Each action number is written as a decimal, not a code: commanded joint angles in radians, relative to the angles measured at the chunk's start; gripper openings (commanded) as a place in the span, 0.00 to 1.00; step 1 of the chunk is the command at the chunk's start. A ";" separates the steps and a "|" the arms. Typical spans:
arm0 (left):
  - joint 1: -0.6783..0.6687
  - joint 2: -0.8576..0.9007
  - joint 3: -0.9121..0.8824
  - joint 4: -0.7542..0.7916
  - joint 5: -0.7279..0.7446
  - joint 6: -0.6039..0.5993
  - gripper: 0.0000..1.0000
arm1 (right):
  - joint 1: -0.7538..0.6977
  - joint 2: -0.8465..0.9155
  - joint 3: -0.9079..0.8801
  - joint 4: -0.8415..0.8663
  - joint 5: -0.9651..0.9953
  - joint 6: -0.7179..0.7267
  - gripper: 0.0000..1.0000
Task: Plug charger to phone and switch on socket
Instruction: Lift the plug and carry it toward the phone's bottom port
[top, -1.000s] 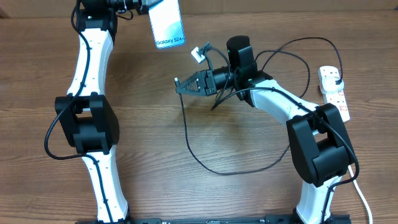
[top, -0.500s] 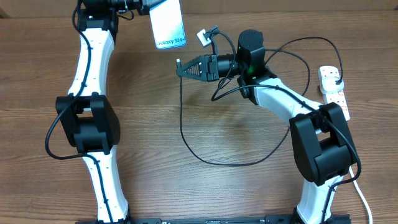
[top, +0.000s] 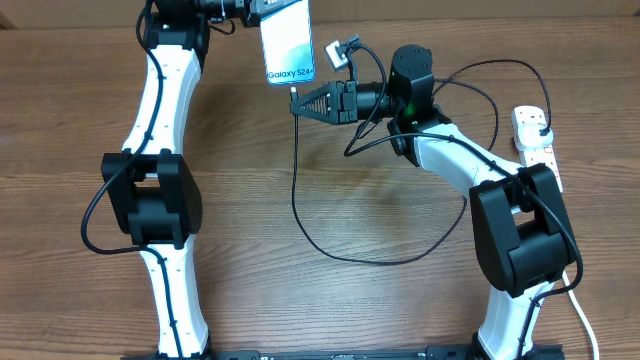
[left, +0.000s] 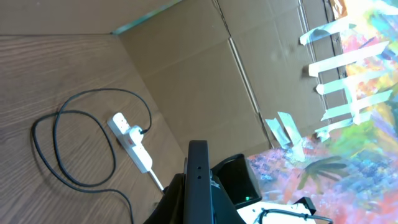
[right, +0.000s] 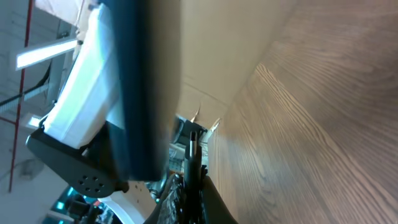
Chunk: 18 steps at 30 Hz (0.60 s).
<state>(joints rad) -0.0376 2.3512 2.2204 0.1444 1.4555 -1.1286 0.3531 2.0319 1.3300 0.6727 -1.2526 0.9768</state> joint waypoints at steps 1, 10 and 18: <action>0.003 -0.033 0.021 -0.027 0.006 0.065 0.04 | -0.003 0.003 0.014 0.032 -0.006 0.024 0.04; 0.002 -0.033 0.021 -0.100 0.000 0.104 0.04 | -0.003 0.003 0.014 0.032 -0.005 0.026 0.04; 0.002 -0.033 0.021 -0.118 -0.024 0.064 0.04 | -0.003 0.003 0.014 0.029 -0.005 0.025 0.04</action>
<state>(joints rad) -0.0376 2.3512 2.2204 0.0223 1.4403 -1.0439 0.3531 2.0319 1.3300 0.6956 -1.2530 0.9955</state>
